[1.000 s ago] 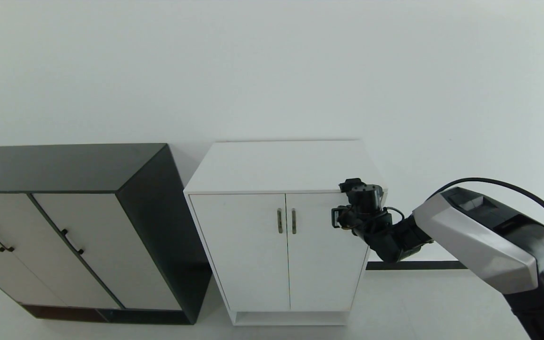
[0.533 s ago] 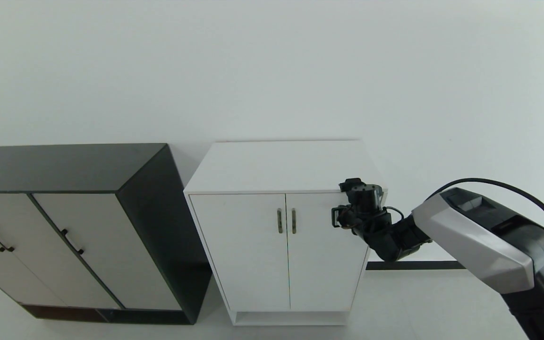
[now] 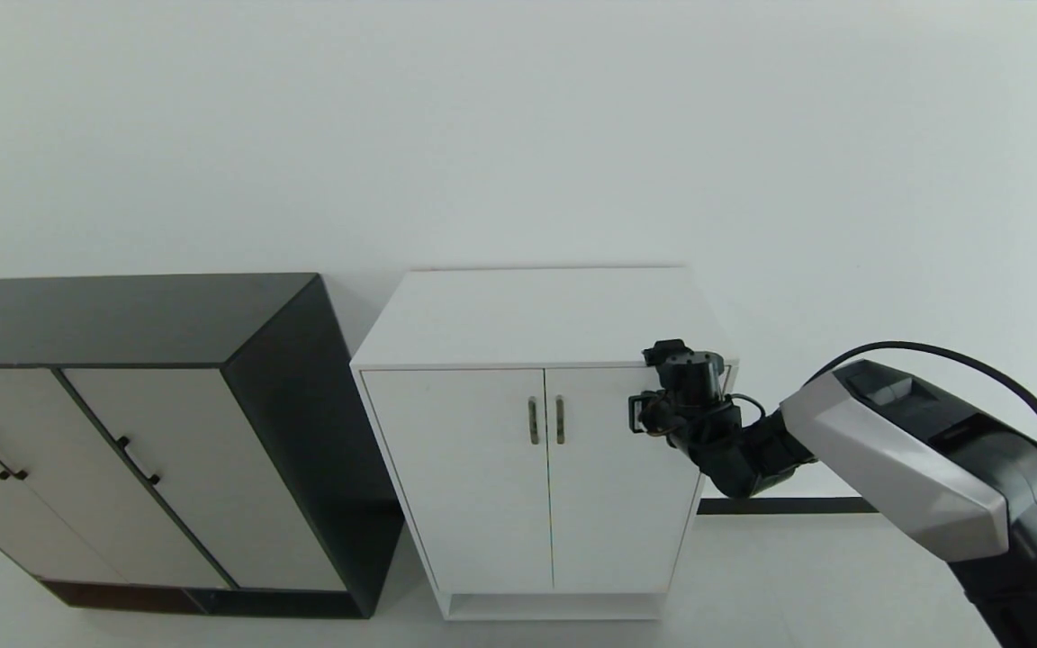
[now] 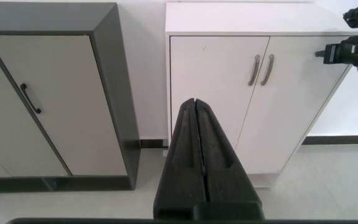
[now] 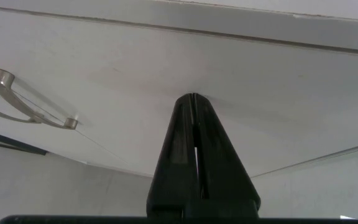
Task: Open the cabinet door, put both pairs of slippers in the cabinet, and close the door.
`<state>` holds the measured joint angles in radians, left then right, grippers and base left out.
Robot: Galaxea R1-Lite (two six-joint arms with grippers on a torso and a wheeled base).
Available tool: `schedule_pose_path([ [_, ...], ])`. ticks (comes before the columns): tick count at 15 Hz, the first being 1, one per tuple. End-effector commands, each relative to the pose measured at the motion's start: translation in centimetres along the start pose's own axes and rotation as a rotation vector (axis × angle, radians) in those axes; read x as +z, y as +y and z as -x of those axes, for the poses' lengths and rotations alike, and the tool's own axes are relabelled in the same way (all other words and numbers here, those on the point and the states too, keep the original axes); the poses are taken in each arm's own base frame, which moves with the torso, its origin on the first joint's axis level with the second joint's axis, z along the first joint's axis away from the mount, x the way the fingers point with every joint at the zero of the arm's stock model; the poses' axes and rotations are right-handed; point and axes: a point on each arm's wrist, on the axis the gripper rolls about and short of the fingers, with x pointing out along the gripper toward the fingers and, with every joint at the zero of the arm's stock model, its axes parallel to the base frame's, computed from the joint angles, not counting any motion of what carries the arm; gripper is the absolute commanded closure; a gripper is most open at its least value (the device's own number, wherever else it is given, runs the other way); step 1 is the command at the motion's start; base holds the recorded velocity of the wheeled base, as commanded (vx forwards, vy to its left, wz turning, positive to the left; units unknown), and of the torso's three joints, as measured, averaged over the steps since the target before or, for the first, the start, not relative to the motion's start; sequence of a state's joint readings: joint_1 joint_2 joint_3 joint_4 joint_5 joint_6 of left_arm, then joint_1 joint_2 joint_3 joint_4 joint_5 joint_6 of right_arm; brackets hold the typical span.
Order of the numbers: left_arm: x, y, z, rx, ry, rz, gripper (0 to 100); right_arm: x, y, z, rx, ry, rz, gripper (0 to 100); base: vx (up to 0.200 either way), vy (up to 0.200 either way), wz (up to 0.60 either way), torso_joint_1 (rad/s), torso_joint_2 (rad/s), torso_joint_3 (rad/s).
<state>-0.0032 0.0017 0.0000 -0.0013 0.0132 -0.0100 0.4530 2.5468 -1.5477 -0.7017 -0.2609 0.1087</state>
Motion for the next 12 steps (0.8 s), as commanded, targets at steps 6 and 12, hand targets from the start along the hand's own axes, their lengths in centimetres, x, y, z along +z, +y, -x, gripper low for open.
schedule_pose_path([
  [6,0.0,0.0,0.0,0.001,0.001,0.001,100,1.8,-1.7,8.7,-0.018,0.000,0.003,100,0.000,0.000,0.00,0.000,0.00,0.000],
  [12,0.0,0.0,0.0,0.001,0.001,0.001,100,1.2,-7.3,21.0,-0.093,0.026,-0.008,100,0.000,0.000,0.00,0.000,0.00,0.000],
])
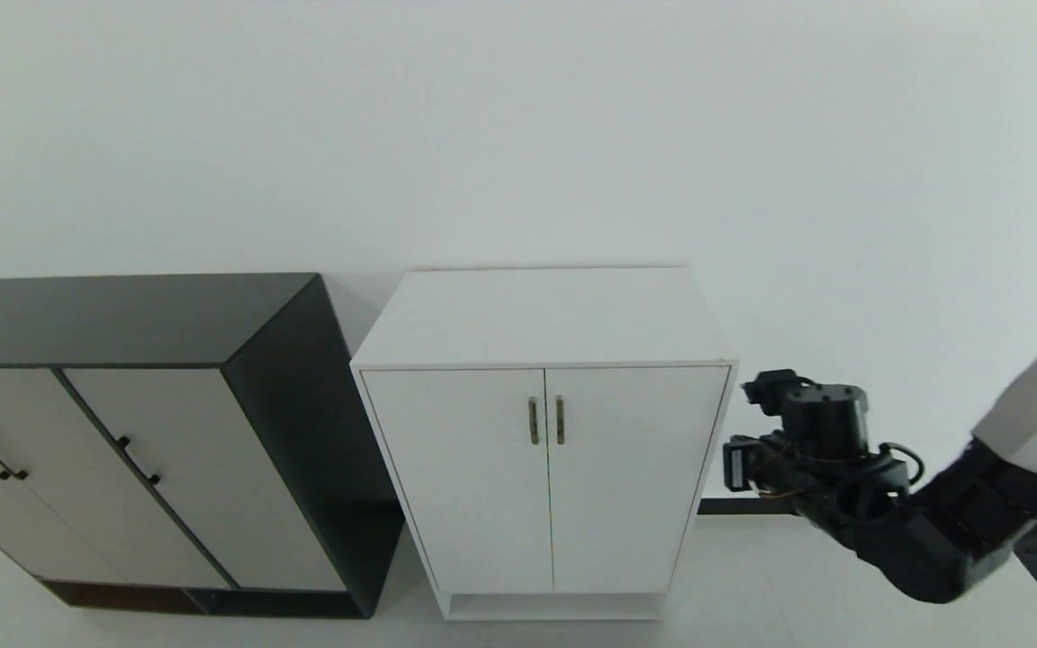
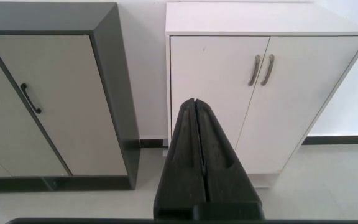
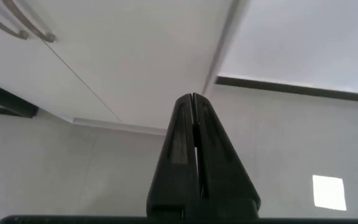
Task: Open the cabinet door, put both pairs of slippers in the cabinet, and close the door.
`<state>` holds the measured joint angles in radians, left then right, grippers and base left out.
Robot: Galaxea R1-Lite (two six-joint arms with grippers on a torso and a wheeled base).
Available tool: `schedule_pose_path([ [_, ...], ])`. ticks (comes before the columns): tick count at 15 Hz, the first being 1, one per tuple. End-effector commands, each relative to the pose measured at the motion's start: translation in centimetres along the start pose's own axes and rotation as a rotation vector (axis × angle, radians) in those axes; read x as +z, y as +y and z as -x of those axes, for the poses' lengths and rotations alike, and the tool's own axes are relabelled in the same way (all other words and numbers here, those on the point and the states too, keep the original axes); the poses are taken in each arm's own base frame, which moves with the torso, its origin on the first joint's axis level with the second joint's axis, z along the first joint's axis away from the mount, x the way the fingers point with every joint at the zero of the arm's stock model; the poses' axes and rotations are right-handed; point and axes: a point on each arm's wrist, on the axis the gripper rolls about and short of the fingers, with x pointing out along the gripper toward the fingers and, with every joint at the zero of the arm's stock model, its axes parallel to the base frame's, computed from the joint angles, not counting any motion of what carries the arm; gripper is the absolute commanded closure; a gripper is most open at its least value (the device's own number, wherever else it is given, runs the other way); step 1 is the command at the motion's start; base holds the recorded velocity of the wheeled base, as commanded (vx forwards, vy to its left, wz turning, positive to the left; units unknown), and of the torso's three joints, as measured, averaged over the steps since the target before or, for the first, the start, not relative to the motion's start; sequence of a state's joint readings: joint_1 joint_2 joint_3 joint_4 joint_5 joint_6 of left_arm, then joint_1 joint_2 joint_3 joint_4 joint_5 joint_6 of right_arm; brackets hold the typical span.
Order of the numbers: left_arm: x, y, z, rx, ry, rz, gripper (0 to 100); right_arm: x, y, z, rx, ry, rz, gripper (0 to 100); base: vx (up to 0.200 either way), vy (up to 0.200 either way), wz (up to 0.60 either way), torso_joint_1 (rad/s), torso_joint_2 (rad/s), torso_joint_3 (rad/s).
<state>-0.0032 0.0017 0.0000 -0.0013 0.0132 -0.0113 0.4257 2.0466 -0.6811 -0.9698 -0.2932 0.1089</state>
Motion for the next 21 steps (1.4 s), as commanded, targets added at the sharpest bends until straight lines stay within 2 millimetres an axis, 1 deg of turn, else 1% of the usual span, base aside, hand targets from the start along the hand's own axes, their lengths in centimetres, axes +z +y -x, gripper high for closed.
schedule_pose_path([
  [1,0.0,0.0,0.0,0.001,0.001,0.001,100,0.4,-3.9,8.1,-0.056,-0.055,-0.035,100,0.000,0.000,0.00,0.000,0.00,0.000],
  [2,0.0,0.0,0.0,0.001,0.001,0.001,100,-0.1,-4.6,9.6,-0.069,-0.051,-0.036,100,0.000,0.000,0.00,0.000,0.00,0.000],
  [3,0.0,0.0,0.0,0.001,0.001,0.001,100,-1.0,-5.9,12.0,-0.101,-0.042,-0.031,100,0.000,0.000,0.00,0.000,0.00,0.000],
  [4,0.0,0.0,0.0,0.002,0.001,0.001,100,-1.8,-7.1,13.7,-0.136,-0.033,-0.021,100,0.000,0.000,0.00,0.000,0.00,0.000],
  [6,0.0,0.0,0.0,0.002,0.001,0.001,100,-3.4,-8.6,17.4,-0.173,-0.048,-0.033,100,0.000,0.000,0.00,0.000,0.00,0.000],
  [8,0.0,0.0,0.0,0.002,0.001,0.001,100,-3.8,-9.3,20.3,-0.196,-0.069,-0.056,100,0.000,0.000,0.00,0.000,0.00,0.000],
  [9,0.0,0.0,0.0,0.002,0.001,0.001,100,-4.3,-9.5,21.7,-0.178,-0.060,-0.052,100,0.000,0.000,0.00,0.000,0.00,0.000],
  [11,0.0,0.0,0.0,0.002,0.001,0.003,100,-5.6,-9.7,24.6,-0.139,-0.046,-0.048,100,0.000,0.000,0.00,0.000,0.00,0.000],
  [12,0.0,0.0,0.0,0.002,0.001,0.001,100,-6.2,-9.7,25.4,-0.124,-0.035,-0.046,100,0.000,0.000,0.00,0.000,0.00,0.000],
  [13,0.0,0.0,0.0,0.002,0.001,0.001,100,-7.3,-9.8,26.9,-0.090,-0.041,-0.047,100,0.000,0.000,0.00,0.000,0.00,0.000],
  [14,0.0,0.0,0.0,0.001,0.001,0.001,100,-7.7,-9.8,27.4,-0.074,-0.043,-0.046,100,0.000,0.000,0.00,0.000,0.00,0.000],
  [15,0.0,0.0,0.0,0.001,0.001,0.001,100,-9.0,-9.9,28.7,-0.026,-0.057,-0.047,100,0.000,0.000,0.00,0.000,0.00,0.000],
  [18,0.0,0.0,0.0,0.001,0.001,0.001,100,-10.8,-9.9,30.0,0.051,-0.048,-0.039,100,0.000,0.000,0.00,0.000,0.00,0.000],
  [21,0.0,0.0,0.0,0.001,0.001,0.001,100,-11.0,-9.9,30.5,0.091,-0.092,-0.014,100,0.000,0.000,0.00,0.000,0.00,0.000],
])
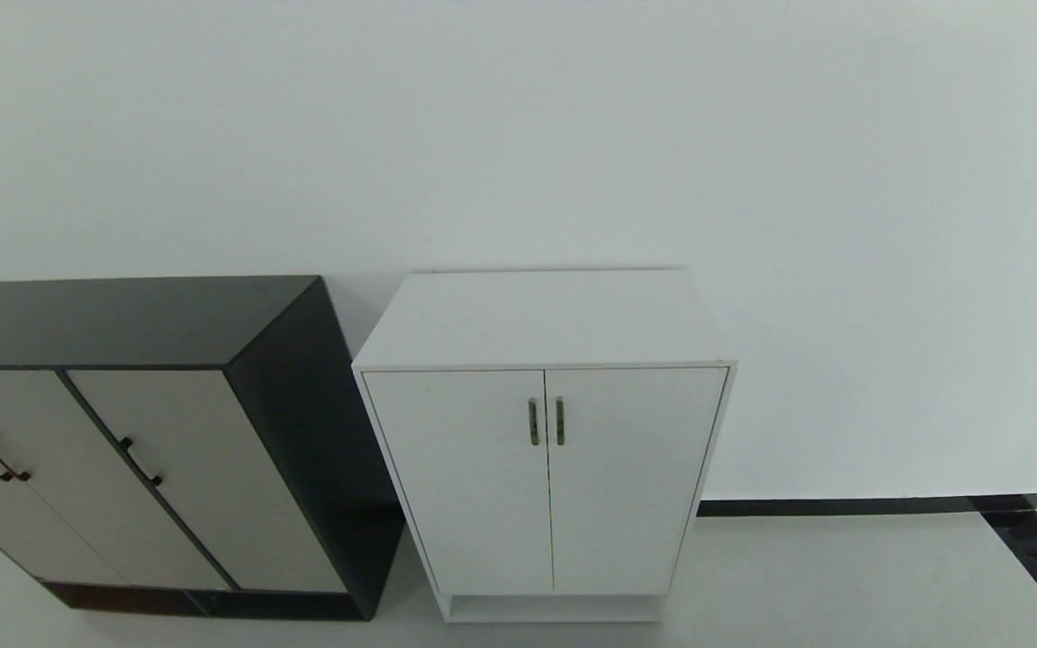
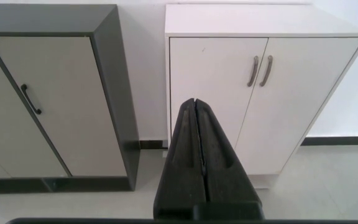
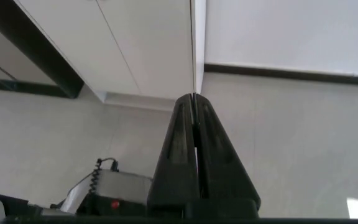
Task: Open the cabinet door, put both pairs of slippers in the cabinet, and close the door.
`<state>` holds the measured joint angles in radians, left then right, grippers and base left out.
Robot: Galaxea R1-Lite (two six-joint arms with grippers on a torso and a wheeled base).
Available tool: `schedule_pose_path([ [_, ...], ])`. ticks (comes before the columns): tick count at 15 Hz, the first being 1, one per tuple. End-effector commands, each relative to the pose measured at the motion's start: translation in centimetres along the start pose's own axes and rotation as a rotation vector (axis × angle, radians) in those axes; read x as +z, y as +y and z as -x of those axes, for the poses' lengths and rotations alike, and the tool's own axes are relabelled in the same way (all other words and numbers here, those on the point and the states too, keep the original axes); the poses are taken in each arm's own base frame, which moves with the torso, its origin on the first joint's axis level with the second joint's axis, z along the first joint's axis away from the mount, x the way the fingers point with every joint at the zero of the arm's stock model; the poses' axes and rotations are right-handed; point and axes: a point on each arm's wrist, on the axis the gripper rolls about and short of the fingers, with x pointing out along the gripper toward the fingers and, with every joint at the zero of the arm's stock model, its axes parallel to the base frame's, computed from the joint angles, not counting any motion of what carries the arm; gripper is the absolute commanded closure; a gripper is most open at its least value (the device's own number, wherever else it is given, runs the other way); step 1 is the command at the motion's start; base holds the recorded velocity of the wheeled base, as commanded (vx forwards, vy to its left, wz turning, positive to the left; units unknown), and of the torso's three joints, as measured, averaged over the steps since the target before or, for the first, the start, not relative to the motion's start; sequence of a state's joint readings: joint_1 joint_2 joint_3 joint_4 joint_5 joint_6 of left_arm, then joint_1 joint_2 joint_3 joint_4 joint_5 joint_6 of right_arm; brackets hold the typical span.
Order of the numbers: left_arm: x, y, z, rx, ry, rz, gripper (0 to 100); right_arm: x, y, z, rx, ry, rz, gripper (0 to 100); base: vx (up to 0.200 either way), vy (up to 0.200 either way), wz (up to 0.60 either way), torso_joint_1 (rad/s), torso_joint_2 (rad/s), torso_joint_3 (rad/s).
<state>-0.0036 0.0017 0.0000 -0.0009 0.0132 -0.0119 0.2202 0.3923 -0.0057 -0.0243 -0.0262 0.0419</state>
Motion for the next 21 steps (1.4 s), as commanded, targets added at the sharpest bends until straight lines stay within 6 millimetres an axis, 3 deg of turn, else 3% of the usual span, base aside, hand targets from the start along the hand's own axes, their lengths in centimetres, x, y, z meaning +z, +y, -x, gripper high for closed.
schedule_pose_path([
  [1,0.0,0.0,0.0,0.001,0.001,0.000,100,-0.2,0.0,0.8,0.031,-0.093,0.033,100,0.000,0.000,0.00,0.000,0.00,0.000],
  [5,0.0,0.0,0.0,0.003,0.001,0.002,100,-0.7,-0.1,0.9,0.075,-0.090,0.101,100,0.000,0.000,0.00,0.000,0.00,0.000],
  [9,0.0,0.0,0.0,0.001,0.001,0.003,100,-0.9,0.1,1.4,-0.229,-0.156,0.012,100,0.000,0.000,0.00,0.000,0.00,0.000],
  [14,0.0,0.0,0.0,0.003,0.001,0.003,100,-1.8,0.4,2.7,-0.231,-0.357,0.029,100,0.000,0.000,0.00,0.000,0.00,0.000],
  [21,0.0,0.0,0.0,0.001,0.001,0.000,100,-1.8,0.4,2.7,-0.225,-0.358,0.004,100,0.000,0.000,0.00,0.000,0.00,0.000],
])
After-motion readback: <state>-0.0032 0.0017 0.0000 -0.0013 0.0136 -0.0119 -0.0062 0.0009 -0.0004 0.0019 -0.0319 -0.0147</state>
